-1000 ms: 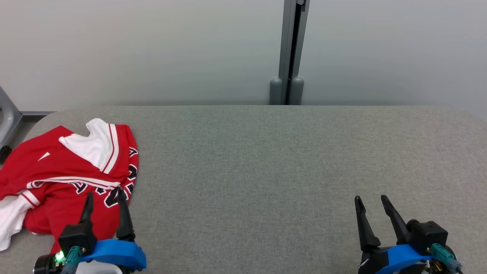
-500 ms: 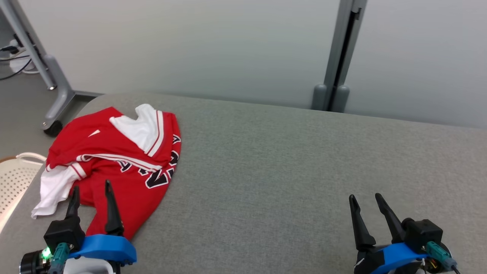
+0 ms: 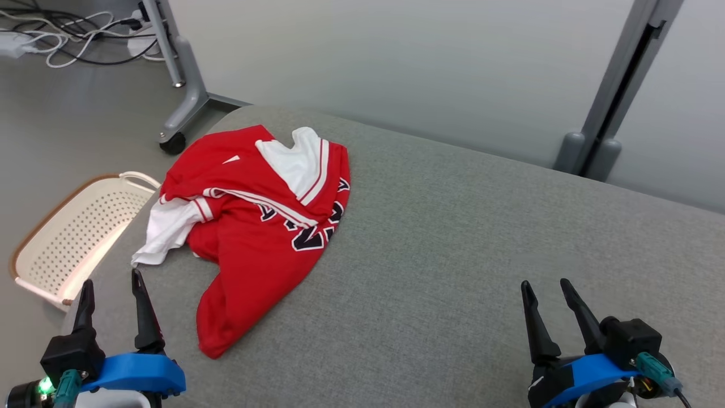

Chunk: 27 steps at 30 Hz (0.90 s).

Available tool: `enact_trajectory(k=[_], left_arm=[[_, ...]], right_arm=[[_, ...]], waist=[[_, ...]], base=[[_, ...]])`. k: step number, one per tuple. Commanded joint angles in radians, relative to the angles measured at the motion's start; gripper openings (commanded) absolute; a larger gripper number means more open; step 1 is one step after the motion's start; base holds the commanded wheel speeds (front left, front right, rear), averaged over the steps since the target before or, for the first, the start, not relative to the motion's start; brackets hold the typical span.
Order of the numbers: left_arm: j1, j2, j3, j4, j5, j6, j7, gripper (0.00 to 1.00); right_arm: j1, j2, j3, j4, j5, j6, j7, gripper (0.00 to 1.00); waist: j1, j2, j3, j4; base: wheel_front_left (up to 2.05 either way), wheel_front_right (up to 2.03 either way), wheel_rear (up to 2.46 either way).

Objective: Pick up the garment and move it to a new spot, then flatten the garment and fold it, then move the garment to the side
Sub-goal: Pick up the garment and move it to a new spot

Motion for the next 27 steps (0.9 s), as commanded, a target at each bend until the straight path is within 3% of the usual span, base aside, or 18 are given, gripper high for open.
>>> enact_trajectory(k=[1,7,14,20,27], left_arm=[[0.003,0.003,0.002,-0.005,-0.002,0.001,-0.007,1.0],[0.016,0.004,0.013,-0.021,-0.009,0.01,-0.01,1.0],[0.016,0.007,0.024,-0.025,-0.024,0.019,-0.015,1.0],[-0.071,0.031,0.035,-0.014,-0.051,-0.009,-0.015,1.0],[-0.283,0.087,0.047,0.044,-0.079,-0.043,-0.012,1.0]], right_arm=[[-0.009,-0.006,-0.003,-0.004,-0.008,0.002,-0.004,1.0],[-0.015,-0.006,-0.003,-0.006,-0.015,0.002,-0.004,1.0],[-0.023,-0.006,0.007,-0.002,-0.021,0.002,-0.004,1.0],[-0.036,-0.006,-0.004,-0.019,-0.047,0.002,-0.004,1.0],[-0.09,-0.006,-0.02,-0.054,-0.104,0.002,-0.004,1.0]], waist=[[0.0,0.0,0.017,0.024],[0.0,0.0,0.027,0.06],[0.0,0.0,0.035,0.052],[0.0,0.0,0.064,0.011],[0.0,0.0,0.162,-0.082]], base=[[0.0,0.0,0.0],[0.0,0.0,0.0],[0.0,0.0,0.0],[0.0,0.0,0.0],[0.0,0.0,0.0]])
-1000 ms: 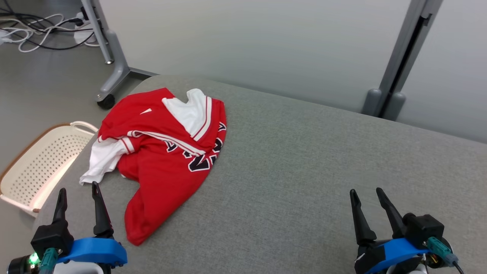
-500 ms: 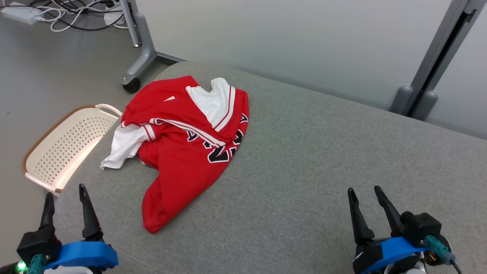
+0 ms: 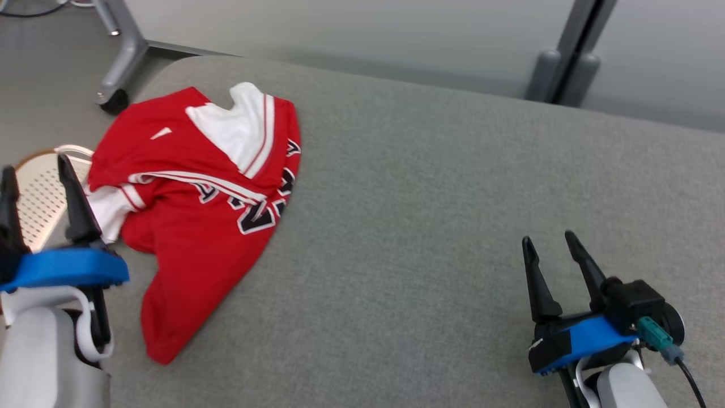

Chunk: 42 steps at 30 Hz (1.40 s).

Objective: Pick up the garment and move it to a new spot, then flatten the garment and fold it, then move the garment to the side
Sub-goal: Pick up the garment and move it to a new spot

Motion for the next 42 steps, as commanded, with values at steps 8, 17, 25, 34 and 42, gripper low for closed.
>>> enact_trajectory(k=[8,17,25,34,42], left_arm=[[-0.272,0.095,0.019,0.11,-0.026,-0.033,0.025,1.0],[-0.452,0.181,-0.045,0.321,-0.024,-0.1,0.151,1.0],[-0.51,0.188,-0.158,0.52,-0.058,-0.134,0.323,1.0],[-0.503,0.177,-0.328,0.62,-0.136,-0.135,0.462,0.28],[-0.552,0.217,-0.392,0.592,-0.175,-0.135,0.344,0.0]], right_arm=[[-0.091,-0.018,-0.007,-0.081,-0.06,0.002,-0.004,1.0],[-0.135,-0.028,-0.005,-0.18,-0.066,0.002,-0.004,1.0],[-0.142,-0.028,-0.003,-0.191,-0.057,0.002,-0.004,1.0],[-0.145,-0.028,0.002,-0.178,-0.05,0.002,-0.004,1.0],[-0.136,-0.028,0.006,-0.161,-0.033,0.002,-0.004,1.0]], waist=[[-0.0001,-0.0001,0.168,-0.141],[-0.0001,-0.0001,0.288,-0.248],[-0.0001,-0.0001,0.313,-0.282],[-0.0001,-0.0001,0.312,-0.294],[-0.0001,-0.0001,0.274,-0.287]], base=[[0.0,0.0,0.0],[0.0,0.0,0.0],[0.0,0.0,0.0],[0.0,0.0,0.0],[0.0,0.0,0.0]])
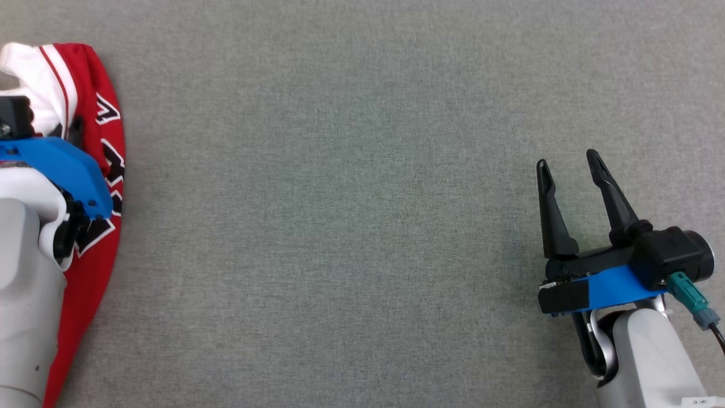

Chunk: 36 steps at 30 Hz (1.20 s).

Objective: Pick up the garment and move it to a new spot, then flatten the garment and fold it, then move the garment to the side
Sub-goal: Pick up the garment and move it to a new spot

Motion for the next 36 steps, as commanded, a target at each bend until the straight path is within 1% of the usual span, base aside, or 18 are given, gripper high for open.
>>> enact_trajectory(k=[1,5,8,11,13,16,20,23,26,27,30,33,36], left_arm=[[-0.035,0.011,-0.006,-0.016,-0.006,-0.001,-0.042,0.0],[-0.055,0.014,-0.014,-0.06,0.009,0.001,-0.15,0.0],[-0.073,0.01,-0.007,-0.107,0.002,0.001,-0.208,0.0],[-0.081,0.003,-0.008,-0.144,-0.006,0.001,-0.234,0.0],[-0.092,0.011,-0.017,-0.194,0.007,0.002,-0.254,0.0],[-0.102,0.0,-0.023,-0.289,0.002,0.002,-0.267,0.0],[-0.123,-0.005,-0.044,-0.447,0.014,0.007,-0.239,0.0],[-0.15,-0.023,-0.055,-0.561,0.001,0.008,-0.2,0.0],[-0.188,-0.049,-0.073,-0.64,-0.014,0.007,-0.152,0.0],[-0.203,-0.054,-0.079,-0.659,-0.018,0.006,-0.141,0.0],[-0.239,-0.107,-0.097,-0.693,-0.06,0.004,-0.108,0.0],[-0.266,-0.133,-0.126,-0.706,-0.072,0.002,-0.09,0.0],[-0.265,-0.155,-0.155,-0.697,-0.082,0.001,-0.088,0.0]], right_arm=[[-0.003,-0.005,0.002,0.006,0.013,0.002,-0.004,1.0],[0.016,-0.005,0.008,0.021,0.032,0.002,-0.004,1.0],[0.029,-0.005,0.011,0.035,0.05,0.002,-0.004,1.0],[0.036,-0.005,0.014,0.041,0.064,0.002,-0.004,1.0],[0.049,-0.005,0.018,0.048,0.077,0.002,-0.004,1.0],[0.062,-0.005,0.016,0.057,0.097,0.002,-0.004,1.0],[0.083,-0.005,0.015,0.067,0.121,0.002,-0.004,1.0],[0.09,-0.005,0.015,0.07,0.136,0.002,-0.004,1.0],[0.094,-0.005,0.015,0.071,0.151,0.002,-0.004,1.0],[0.095,-0.005,0.016,0.072,0.157,0.002,-0.004,1.0],[0.103,-0.005,0.007,0.072,0.169,0.002,-0.004,1.0],[0.104,-0.005,0.008,0.077,0.181,0.002,-0.004,1.0],[0.107,-0.005,0.007,0.078,0.191,0.002,-0.004,1.0]], waist=[[0.0,-0.0001,-0.018,0.001],[0.0,-0.0001,-0.063,0.004],[0.0,-0.0001,-0.101,0.004],[0.0,-0.0001,-0.128,0.001],[0.0,-0.0001,-0.153,-0.007],[0.0,-0.0001,-0.188,-0.023],[0.0,-0.0001,-0.222,-0.063],[0.0,-0.0001,-0.234,-0.107],[0.0,-0.0001,-0.238,-0.16],[0.0,-0.0001,-0.239,-0.179],[0.0,-0.0001,-0.237,-0.227],[0.0,-0.0001,-0.233,-0.272],[0.0,-0.0001,-0.226,-0.295]], base=[[0.0,0.0,0.0],[0.0,0.0,0.0],[0.0,0.0,0.0],[0.0,0.0,0.0],[0.0,0.0,0.0],[0.0,0.0,0.0],[0.0,0.0,0.0],[0.0,0.0,0.0],[0.0,0.0,0.0],[0.0,0.0,0.0],[0.0,0.0,0.0],[0.0,0.0,0.0],[0.0,0.0,0.0]])
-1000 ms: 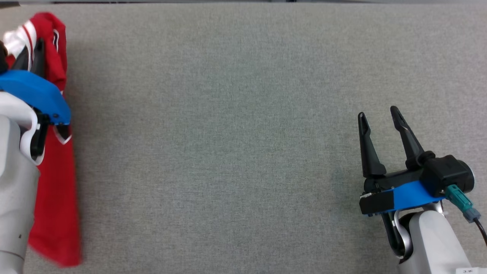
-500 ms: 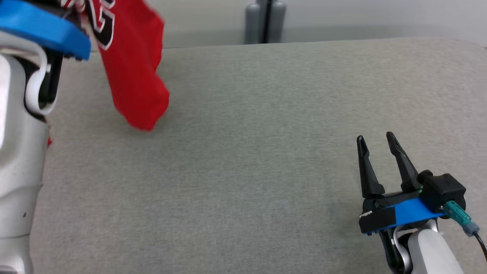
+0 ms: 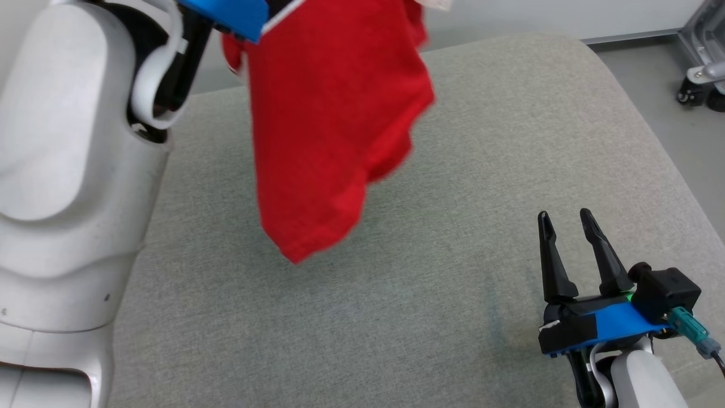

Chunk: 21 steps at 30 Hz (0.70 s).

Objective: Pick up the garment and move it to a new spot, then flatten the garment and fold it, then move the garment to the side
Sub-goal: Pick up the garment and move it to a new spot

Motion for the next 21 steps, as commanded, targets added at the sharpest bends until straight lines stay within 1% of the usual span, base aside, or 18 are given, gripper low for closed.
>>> enact_trajectory(k=[1,5,8,13,20,21], left_arm=[[0.007,-0.004,-0.01,0.011,-0.009,-0.005,-0.003,0.0],[0.077,-0.021,-0.039,0.047,-0.021,-0.005,-0.027,0.0],[0.154,-0.036,-0.057,0.078,-0.031,0.002,-0.053,0.0],[0.343,-0.07,-0.097,0.159,-0.047,0.019,-0.113,0.0],[0.582,-0.121,-0.183,0.288,-0.066,0.015,-0.161,0.0],[0.6,-0.128,-0.192,0.301,-0.07,0.014,-0.17,0.06]], right_arm=[[0.007,-0.004,-0.001,0.001,0.008,0.002,-0.004,1.0],[0.007,-0.004,0.0,0.002,0.02,0.002,-0.004,1.0],[0.008,-0.004,-0.008,0.003,0.022,0.002,-0.004,1.0],[0.008,-0.004,-0.012,0.016,0.016,0.002,-0.004,1.0],[0.01,-0.004,-0.004,0.038,0.02,0.002,-0.004,1.0],[0.013,-0.004,-0.006,0.042,0.019,0.002,-0.004,1.0]], waist=[[0.0,0.0001,-0.003,-0.012],[0.0,0.0001,0.005,-0.019],[0.0,0.0001,0.01,-0.008],[0.0,0.0001,0.002,0.018],[0.0,0.0001,-0.015,0.043],[0.0,0.0001,-0.019,0.047]], base=[[0.0,0.0,0.0],[0.0,0.0,0.0],[0.0,0.0,0.0],[0.0,0.0,0.0],[0.0,0.0,0.0],[0.0,0.0,0.0]])
